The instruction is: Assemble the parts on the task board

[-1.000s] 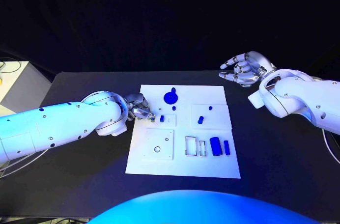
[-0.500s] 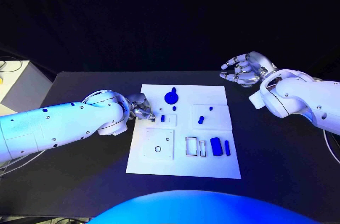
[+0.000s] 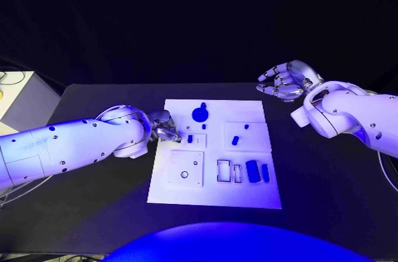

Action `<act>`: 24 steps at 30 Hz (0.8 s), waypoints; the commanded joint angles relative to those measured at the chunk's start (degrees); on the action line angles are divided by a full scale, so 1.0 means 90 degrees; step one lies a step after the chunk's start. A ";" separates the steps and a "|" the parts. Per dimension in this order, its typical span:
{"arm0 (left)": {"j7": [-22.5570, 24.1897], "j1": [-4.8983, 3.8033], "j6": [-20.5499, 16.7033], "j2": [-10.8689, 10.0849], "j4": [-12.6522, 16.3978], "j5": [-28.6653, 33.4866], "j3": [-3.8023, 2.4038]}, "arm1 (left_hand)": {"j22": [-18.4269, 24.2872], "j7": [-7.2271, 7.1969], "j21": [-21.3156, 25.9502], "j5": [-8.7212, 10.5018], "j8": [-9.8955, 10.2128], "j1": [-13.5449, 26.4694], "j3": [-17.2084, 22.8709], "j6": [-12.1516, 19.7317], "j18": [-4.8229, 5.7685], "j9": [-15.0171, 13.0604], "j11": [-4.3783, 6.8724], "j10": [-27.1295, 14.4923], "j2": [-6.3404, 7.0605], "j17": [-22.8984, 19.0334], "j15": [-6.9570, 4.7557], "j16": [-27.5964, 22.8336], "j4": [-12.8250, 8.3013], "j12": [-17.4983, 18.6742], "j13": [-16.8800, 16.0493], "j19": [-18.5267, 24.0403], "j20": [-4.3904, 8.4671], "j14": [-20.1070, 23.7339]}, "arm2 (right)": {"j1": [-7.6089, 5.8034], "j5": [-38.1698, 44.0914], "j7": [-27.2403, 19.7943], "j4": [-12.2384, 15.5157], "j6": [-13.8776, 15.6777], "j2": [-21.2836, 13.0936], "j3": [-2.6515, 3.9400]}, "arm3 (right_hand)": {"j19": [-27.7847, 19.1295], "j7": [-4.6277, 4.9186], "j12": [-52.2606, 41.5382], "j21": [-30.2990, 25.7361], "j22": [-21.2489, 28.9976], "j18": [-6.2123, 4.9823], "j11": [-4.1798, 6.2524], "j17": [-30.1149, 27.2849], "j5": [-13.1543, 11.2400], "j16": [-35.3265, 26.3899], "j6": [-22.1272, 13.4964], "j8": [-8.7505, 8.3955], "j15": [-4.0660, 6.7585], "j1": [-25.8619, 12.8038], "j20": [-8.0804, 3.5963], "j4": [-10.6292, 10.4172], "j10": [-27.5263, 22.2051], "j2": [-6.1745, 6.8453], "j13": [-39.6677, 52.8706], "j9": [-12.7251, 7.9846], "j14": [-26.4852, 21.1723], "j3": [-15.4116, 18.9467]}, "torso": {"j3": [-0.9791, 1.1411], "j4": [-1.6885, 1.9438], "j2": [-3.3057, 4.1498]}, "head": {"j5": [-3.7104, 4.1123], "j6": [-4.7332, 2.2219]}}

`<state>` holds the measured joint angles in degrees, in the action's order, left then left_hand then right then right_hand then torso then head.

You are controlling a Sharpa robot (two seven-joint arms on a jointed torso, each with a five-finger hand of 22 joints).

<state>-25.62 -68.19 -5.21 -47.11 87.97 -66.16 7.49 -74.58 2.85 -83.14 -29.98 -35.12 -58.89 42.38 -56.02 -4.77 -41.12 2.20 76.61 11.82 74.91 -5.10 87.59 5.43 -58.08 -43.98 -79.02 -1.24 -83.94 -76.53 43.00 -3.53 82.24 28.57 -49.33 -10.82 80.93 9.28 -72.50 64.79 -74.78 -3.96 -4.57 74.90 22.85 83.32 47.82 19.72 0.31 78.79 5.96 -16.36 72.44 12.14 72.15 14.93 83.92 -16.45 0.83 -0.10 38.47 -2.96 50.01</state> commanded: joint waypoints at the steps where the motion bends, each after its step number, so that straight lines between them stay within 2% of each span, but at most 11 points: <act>1: -0.0038 0.0011 0.0213 0.0019 0.0004 0.0043 0.0009 | 0.0000 -0.0074 -0.0025 -0.0001 -0.0042 -0.0029 0.1275 -0.0113 0.0116 -0.0006 0.0008 0.0050 -0.0028 0.1227 -0.0032 0.0039 -0.1278 0.0008 -0.0006 0.0000 0.0012 -0.0557 | 0.0004 0.0037 -0.0072 0.0006 -0.0079 -0.0001 0.0002 | 0.0013 0.0007 -0.0016 -0.0025 0.0009 -0.0128 0.0016 0.0470 0.0018 -0.0032 -0.0046 0.0022 -0.0028 -0.0072 -0.0027 -0.0011 0.0037 0.0004 -0.0010 -0.0006 0.0318 -0.0043 | 0.0003 -0.0002 0.0000 | -0.0005 -0.0001; 17: -0.0120 0.0010 0.0284 0.0071 -0.0041 0.0103 0.0008 | 0.0002 -0.0074 -0.0025 0.0015 -0.0039 -0.0043 0.1273 -0.0114 0.0115 0.0006 0.0007 0.0054 -0.0025 0.1221 -0.0031 0.0037 -0.1274 0.0012 -0.0007 0.0003 0.0012 -0.0556 | 0.0005 0.0036 -0.0072 0.0011 -0.0074 -0.0004 0.0002 | 0.0013 0.0007 -0.0016 -0.0025 0.0009 -0.0128 0.0016 0.0470 0.0018 -0.0032 -0.0046 0.0022 -0.0028 -0.0072 -0.0027 -0.0011 0.0037 0.0004 -0.0010 -0.0006 0.0318 -0.0043 | 0.0002 -0.0001 0.0004 | -0.0024 -0.0001; 24: -0.0150 0.0009 0.0463 0.0123 -0.0065 0.0239 0.0008 | -0.0055 -0.0094 -0.0043 0.0042 -0.0079 0.0019 0.1107 -0.0167 0.0130 0.0023 0.0016 0.0180 0.0018 0.1293 -0.0028 0.0075 -0.1188 -0.0143 -0.0231 -0.0029 0.0007 -0.0575 | 0.0005 0.0036 -0.0072 0.0011 -0.0076 -0.0006 0.0002 | 0.0013 0.0007 -0.0016 -0.0025 0.0009 -0.0128 0.0016 0.0470 0.0018 -0.0032 -0.0046 0.0022 -0.0028 -0.0072 -0.0027 -0.0011 0.0037 0.0004 -0.0010 -0.0006 0.0318 -0.0043 | 0.0005 -0.0001 0.0003 | -0.0024 -0.0001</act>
<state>-26.56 -68.39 -3.98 -46.36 87.20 -65.51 7.32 -74.95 2.93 -83.15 -29.96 -35.57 -58.95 42.23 -56.34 -4.77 -40.92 2.30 77.92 11.76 74.91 -5.10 87.97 5.27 -59.04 -45.92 -79.02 -1.24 -83.94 -76.51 42.99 -3.54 82.27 28.58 -49.38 -10.82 80.93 9.28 -72.50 64.79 -74.78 -3.96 -4.57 74.94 22.84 83.32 47.82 19.72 0.31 78.79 5.96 -16.36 72.44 12.14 72.15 14.93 83.92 -16.45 0.85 -0.10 38.48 -3.18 50.01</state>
